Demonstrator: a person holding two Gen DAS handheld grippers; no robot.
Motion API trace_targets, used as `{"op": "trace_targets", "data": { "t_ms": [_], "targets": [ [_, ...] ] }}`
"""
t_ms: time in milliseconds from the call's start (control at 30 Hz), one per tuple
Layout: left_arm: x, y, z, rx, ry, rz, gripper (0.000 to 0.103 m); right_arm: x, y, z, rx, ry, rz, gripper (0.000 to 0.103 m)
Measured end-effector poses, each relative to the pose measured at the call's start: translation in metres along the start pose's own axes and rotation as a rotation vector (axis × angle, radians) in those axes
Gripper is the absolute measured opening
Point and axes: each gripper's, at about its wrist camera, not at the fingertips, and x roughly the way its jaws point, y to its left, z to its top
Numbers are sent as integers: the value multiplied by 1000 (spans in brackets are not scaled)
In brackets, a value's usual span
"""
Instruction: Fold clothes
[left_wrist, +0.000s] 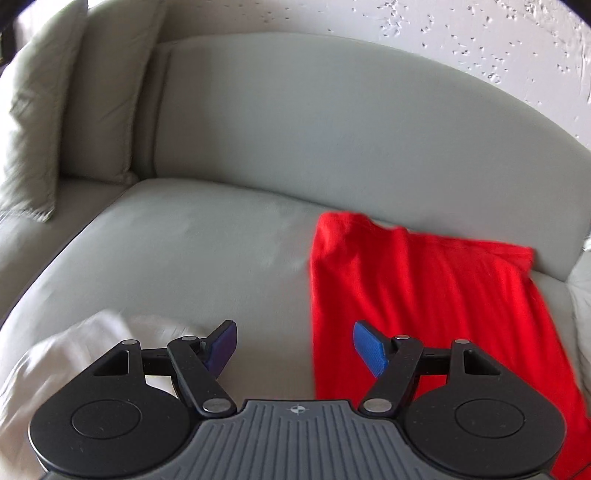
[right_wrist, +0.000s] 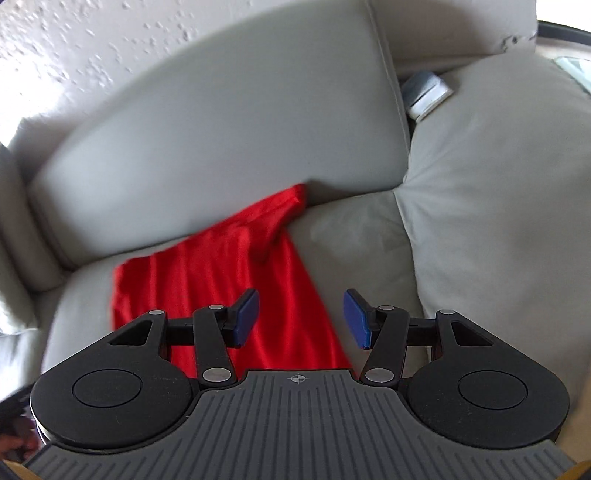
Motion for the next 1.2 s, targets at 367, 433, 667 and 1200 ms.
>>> {"op": "trace_targets", "data": {
  "t_ms": [367,433,667,1200],
  "targets": [
    [141,-1,52,26,-25,-132,66,162,-10,64,61,-51,44,52],
    [156,-9,55,66,-12,-138,65,179,-8,70,21,-39,41,45],
    [141,-42,61,221,-107,-118,7,175,28,67,-207,-139,7,7],
    [-85,7,35,2,-61,-186,7,-48,45,25,-41,-164,21,7]
  ]
}}
